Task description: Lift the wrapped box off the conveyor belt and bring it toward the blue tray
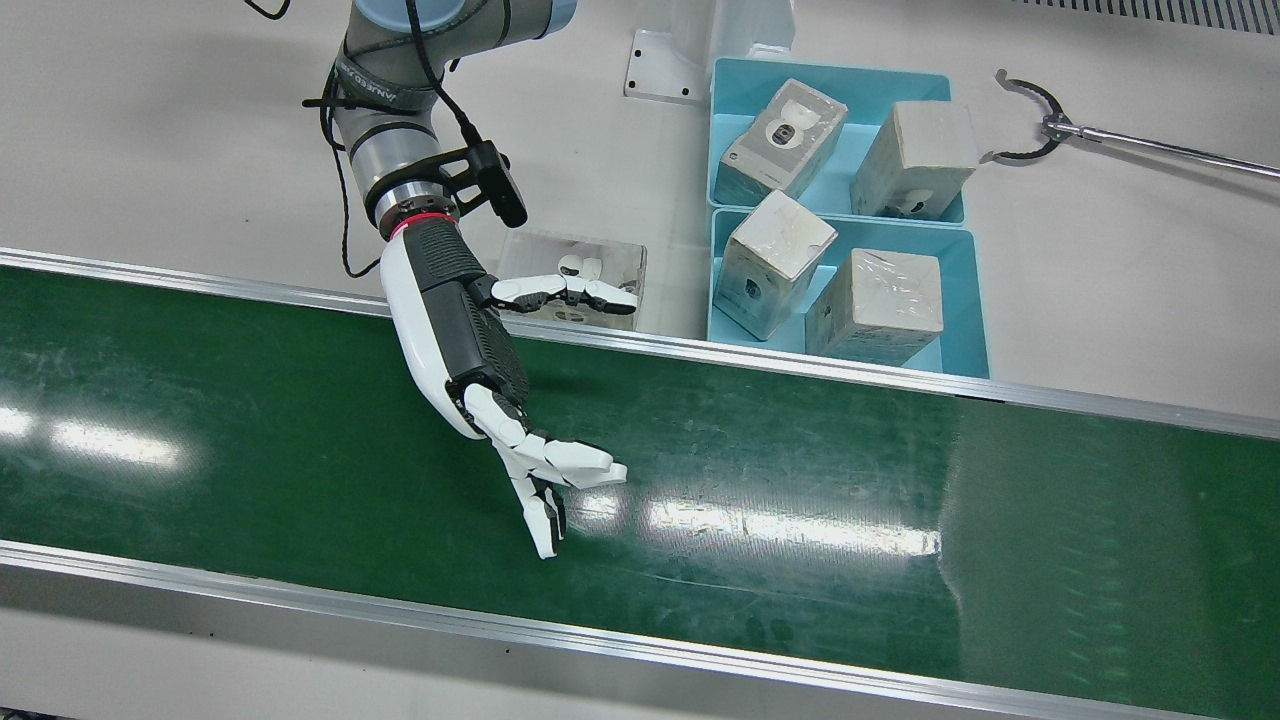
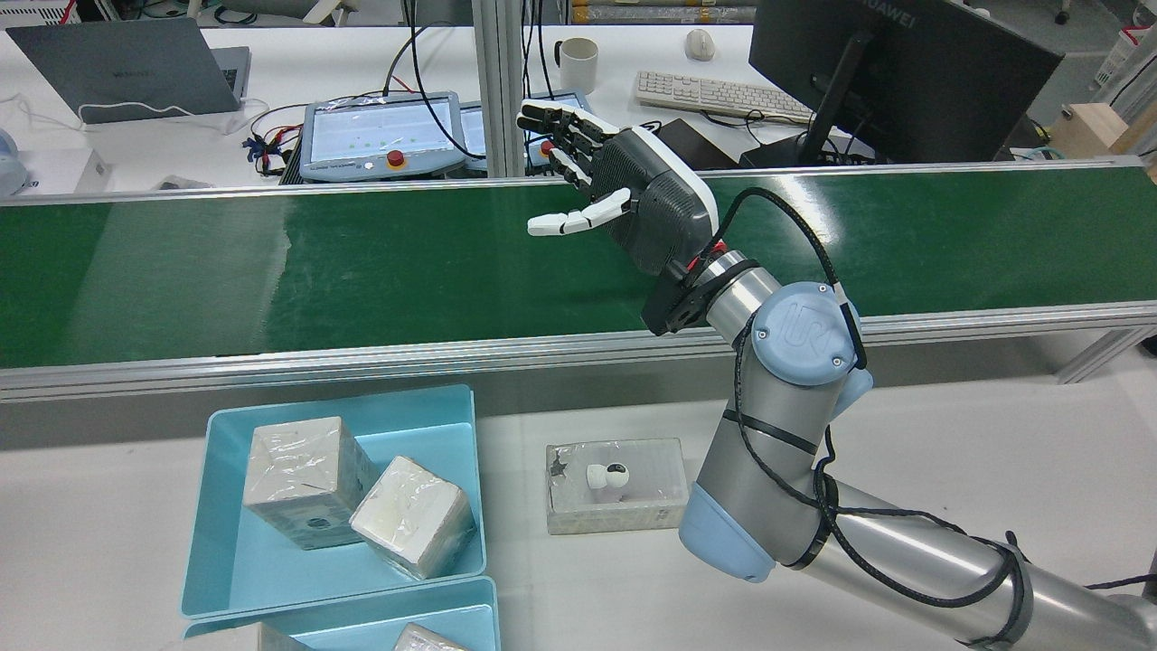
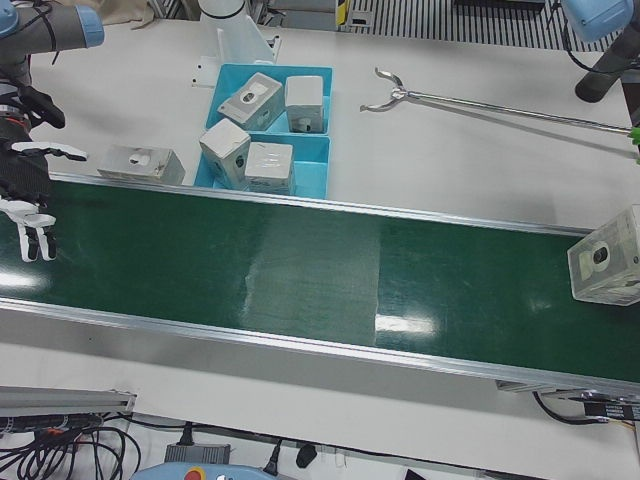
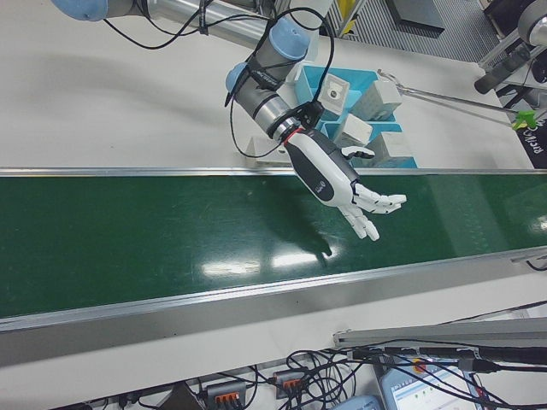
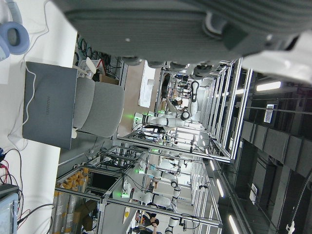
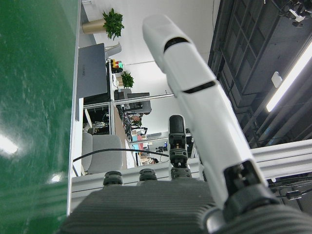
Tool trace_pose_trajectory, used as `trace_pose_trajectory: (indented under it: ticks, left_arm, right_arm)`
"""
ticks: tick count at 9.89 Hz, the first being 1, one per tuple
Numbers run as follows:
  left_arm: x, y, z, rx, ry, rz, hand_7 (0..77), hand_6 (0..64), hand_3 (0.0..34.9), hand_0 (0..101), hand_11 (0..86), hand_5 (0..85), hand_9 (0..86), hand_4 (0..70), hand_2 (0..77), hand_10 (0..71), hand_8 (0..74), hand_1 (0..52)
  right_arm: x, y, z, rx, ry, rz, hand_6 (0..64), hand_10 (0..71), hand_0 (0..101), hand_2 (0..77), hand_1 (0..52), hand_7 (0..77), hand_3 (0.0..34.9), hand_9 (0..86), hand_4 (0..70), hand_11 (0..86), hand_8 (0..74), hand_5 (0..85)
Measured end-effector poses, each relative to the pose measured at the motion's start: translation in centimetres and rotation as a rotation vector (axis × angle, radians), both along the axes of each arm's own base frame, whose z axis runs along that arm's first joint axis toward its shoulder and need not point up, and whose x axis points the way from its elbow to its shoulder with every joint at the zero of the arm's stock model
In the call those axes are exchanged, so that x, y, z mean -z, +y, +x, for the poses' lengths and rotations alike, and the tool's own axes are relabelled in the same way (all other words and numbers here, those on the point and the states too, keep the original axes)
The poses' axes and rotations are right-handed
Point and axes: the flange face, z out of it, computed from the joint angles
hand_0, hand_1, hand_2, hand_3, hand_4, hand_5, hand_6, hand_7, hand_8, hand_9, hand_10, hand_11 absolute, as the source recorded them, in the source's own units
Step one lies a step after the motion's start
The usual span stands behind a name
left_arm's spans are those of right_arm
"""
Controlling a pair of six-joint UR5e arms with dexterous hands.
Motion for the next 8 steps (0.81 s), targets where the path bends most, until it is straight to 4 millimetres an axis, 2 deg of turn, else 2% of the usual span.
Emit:
trace_pose_trajectory:
  ticks: [1,5,6,7,8]
  left_arm:
    - [0.0,0.0,0.0,0.0,0.0,0.0,0.5,0.0,0.0,0,0.0,1.1,0.0,0.0,0.5,0.5,0.5,0.0]
    - [0.0,0.0,0.0,0.0,0.0,0.0,0.5,0.0,0.0,0,0.0,1.1,0.0,0.0,1.1,0.5,0.5,0.0]
    - [0.0,0.0,0.0,0.0,0.0,0.0,0.5,0.0,0.0,0,0.0,1.1,0.0,0.0,0.5,0.5,0.5,0.0]
    - [0.0,0.0,0.0,0.0,0.0,0.0,0.5,0.0,0.0,0,0.0,1.1,0.0,0.0,1.1,0.5,0.5,0.0]
    - [0.0,0.0,0.0,0.0,0.0,0.0,0.5,0.0,0.0,0,0.0,1.1,0.0,0.0,1.1,0.5,0.5,0.0]
  right_arm:
    - [-0.01,0.02,-0.06,0.001,-0.002,-0.001,9.3,0.5,59,18.5,26.2,25.1,12.9,4.9,18.5,3.3,1.6,20.2]
    - [-0.3,0.3,-0.52,0.009,-0.001,-0.006,9.3,0.5,58,19.1,25.1,25.1,10.4,5.4,18.0,3.3,0.0,20.2]
    - [-0.35,0.35,-0.6,0.011,-0.002,-0.007,9.3,0.5,58,19.1,24.5,25.1,8.0,5.4,19.6,3.3,0.0,21.3]
    - [-0.52,0.4,-0.64,0.013,-0.002,-0.009,9.3,0.0,55,15.8,19.6,25.1,4.8,5.4,20.2,2.2,1.6,22.4]
    - [-0.89,0.44,-0.63,0.015,-0.002,-0.014,9.3,0.0,54,12.5,20.2,25.1,4.2,5.4,20.2,2.2,0.0,21.8]
